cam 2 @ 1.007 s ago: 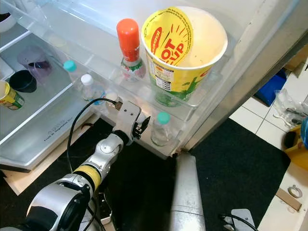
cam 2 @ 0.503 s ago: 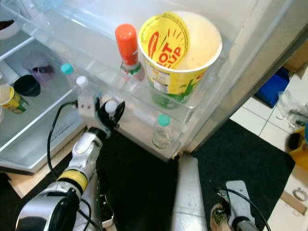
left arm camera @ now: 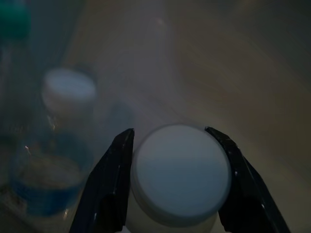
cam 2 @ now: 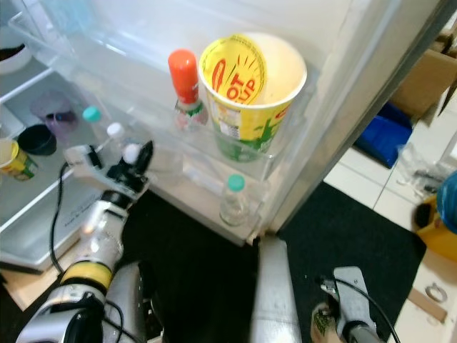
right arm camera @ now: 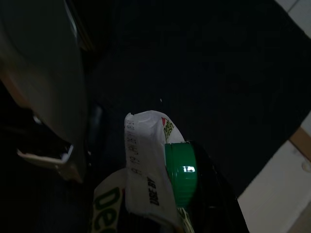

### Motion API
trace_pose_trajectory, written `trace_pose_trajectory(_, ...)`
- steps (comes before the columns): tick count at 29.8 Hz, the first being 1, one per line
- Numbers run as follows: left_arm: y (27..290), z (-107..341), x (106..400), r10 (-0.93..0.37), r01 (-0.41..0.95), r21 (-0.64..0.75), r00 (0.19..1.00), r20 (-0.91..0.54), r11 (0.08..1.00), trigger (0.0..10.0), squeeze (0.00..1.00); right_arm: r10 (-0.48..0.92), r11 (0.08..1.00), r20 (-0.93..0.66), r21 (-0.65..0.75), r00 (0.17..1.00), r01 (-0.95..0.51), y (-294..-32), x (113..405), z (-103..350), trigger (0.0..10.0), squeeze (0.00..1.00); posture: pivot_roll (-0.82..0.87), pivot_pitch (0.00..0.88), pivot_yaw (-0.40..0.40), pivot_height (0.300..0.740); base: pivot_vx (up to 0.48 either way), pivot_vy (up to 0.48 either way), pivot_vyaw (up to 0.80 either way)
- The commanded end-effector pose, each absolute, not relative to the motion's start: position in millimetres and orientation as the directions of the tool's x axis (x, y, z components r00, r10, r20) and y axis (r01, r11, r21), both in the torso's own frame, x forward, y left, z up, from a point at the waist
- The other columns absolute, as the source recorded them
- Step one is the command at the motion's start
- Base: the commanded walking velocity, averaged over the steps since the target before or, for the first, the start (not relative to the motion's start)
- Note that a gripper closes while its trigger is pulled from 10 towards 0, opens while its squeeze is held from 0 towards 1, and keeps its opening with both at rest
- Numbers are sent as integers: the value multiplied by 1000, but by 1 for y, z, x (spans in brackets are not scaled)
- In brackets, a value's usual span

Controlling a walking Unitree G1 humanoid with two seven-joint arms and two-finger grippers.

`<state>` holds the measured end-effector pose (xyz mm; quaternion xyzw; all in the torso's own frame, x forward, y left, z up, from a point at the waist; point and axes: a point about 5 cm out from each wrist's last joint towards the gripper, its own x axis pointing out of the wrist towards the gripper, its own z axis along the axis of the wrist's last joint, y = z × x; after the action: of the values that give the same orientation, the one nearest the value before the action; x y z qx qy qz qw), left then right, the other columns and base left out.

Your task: Restocking fridge

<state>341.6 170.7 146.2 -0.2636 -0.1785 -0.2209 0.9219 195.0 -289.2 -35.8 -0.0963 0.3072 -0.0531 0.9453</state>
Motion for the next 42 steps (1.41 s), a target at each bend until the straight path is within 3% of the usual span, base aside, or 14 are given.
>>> trace_pose_trajectory(1,176,149,336,-365,558,-384,804,469,736,0,0,-179,976,-612,-211,770,59,-292,182,-43,10000,0,-112,196,50,537,0,0,0)
trace_pose_trajectory(7,188,177,327,-482,682,-293,700,527,670,0,0,-190,975,-597,-210,779,77,-296,186,-40,10000,0,-100,168,50,537,0,0,0)
trace_pose_trajectory(16,209,195,319,-538,709,-205,663,521,675,0,0,-196,974,-597,-211,778,83,-301,185,-38,10000,0,-94,136,41,537,0,0,0)
trace_pose_trajectory(19,228,220,309,-563,722,-125,624,542,681,0,0,-208,972,-602,-214,771,96,-306,181,-38,10000,0,-86,119,35,537,0,0,0)
trace_pose_trajectory(29,249,253,290,-619,759,-13,540,570,651,0,0,-223,971,-613,-211,758,114,-308,177,-40,10000,0,-84,112,34,537,0,0,0)
trace_pose_trajectory(33,269,282,272,-615,786,35,454,645,617,0,0,-225,971,-623,-205,749,121,-308,175,-42,10000,0,-78,106,32,537,0,0,0)
trace_pose_trajectory(38,268,299,259,-674,845,106,335,658,524,0,0,-226,971,-627,-201,745,126,-308,173,-43,10000,0,-77,103,33,537,0,0,0)
trace_pose_trajectory(42,269,312,260,-664,859,124,285,692,497,0,0,-224,972,-634,-199,740,124,-306,172,-44,10000,0,-73,103,31,537,0,0,0)
